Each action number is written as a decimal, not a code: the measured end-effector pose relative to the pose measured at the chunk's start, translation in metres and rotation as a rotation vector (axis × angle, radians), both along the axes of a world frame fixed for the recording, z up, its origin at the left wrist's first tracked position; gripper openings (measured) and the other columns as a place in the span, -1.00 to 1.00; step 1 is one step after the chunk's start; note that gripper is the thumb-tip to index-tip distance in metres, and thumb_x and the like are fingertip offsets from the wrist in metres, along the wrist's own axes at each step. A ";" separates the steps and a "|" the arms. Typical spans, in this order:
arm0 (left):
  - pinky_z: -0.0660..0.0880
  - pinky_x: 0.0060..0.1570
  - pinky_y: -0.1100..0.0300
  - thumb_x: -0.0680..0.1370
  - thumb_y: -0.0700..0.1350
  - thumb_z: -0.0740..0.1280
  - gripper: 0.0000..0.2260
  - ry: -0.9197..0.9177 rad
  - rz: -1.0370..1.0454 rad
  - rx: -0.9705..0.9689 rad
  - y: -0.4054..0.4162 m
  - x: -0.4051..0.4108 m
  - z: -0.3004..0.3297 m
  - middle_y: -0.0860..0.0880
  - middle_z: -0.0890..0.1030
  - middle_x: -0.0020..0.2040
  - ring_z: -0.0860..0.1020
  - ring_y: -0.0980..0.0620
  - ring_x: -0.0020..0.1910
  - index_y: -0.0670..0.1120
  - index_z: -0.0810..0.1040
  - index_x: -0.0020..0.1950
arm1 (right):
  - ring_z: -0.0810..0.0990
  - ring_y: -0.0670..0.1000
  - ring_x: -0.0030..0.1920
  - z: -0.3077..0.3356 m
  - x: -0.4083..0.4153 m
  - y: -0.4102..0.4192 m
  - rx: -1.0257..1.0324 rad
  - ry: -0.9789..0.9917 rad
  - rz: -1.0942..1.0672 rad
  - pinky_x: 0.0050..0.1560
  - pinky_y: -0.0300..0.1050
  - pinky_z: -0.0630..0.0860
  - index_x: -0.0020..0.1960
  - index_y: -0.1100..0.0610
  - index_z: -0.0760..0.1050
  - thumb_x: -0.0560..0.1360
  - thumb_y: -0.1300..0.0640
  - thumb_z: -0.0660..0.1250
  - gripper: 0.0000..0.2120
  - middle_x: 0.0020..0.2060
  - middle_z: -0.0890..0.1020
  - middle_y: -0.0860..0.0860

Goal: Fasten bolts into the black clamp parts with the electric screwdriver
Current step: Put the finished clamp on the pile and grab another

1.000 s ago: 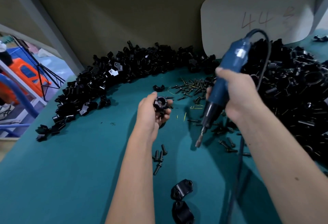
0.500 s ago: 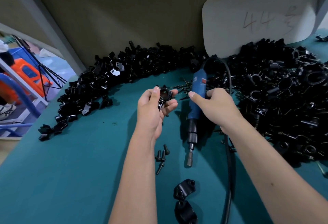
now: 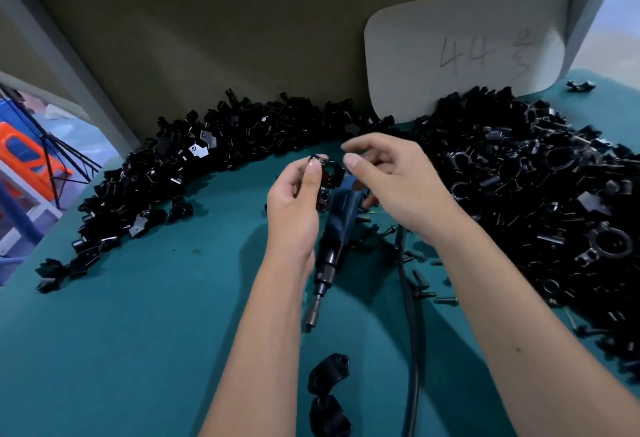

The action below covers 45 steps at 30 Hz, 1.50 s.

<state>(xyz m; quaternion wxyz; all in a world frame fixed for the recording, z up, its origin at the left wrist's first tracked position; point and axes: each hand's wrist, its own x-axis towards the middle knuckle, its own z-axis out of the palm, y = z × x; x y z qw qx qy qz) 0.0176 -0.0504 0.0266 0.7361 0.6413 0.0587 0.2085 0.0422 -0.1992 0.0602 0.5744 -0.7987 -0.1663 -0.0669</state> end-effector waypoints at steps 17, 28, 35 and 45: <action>0.52 0.05 0.07 0.60 0.02 0.42 -0.87 -0.144 -0.190 0.834 -0.162 0.034 0.048 -0.01 0.65 -0.01 0.61 -0.01 0.00 0.05 0.74 0.04 | 0.65 0.06 -0.22 0.085 0.032 -0.176 -0.736 0.069 -0.290 -0.24 -0.17 0.47 -0.21 0.04 0.73 0.46 0.11 0.55 -0.93 -0.30 0.71 0.05; 0.58 -0.06 0.06 0.64 0.01 0.20 -0.69 -0.081 -0.274 0.728 -0.165 0.073 0.037 0.11 0.69 -0.28 0.63 0.13 -0.22 0.00 0.65 -0.19 | 0.69 0.25 -0.06 0.061 0.151 -0.204 -0.860 0.258 -0.424 -0.18 -0.04 0.68 0.22 0.26 0.60 0.57 0.34 0.25 -0.73 0.00 0.67 0.21; 0.59 -0.12 0.00 0.62 0.00 0.29 -0.74 0.027 -0.253 0.802 -0.189 0.115 0.034 0.03 0.69 -0.28 0.64 -0.04 -0.22 -0.03 0.63 -0.21 | 0.22 0.36 0.56 0.011 0.198 -0.215 -1.208 0.465 -0.299 0.54 0.21 0.29 0.69 -0.11 -0.02 0.61 0.18 0.21 -0.26 0.58 0.18 0.29; 0.60 -0.05 -0.01 0.61 -0.02 0.29 -0.76 0.058 -0.283 0.759 -0.204 0.122 0.021 0.00 0.70 -0.27 0.66 -0.07 -0.16 -0.05 0.64 -0.20 | 0.62 0.15 0.14 0.013 0.199 -0.208 -1.175 0.260 -0.170 0.00 -0.11 0.50 0.27 0.16 0.61 0.56 0.17 0.43 -0.71 0.15 0.67 0.13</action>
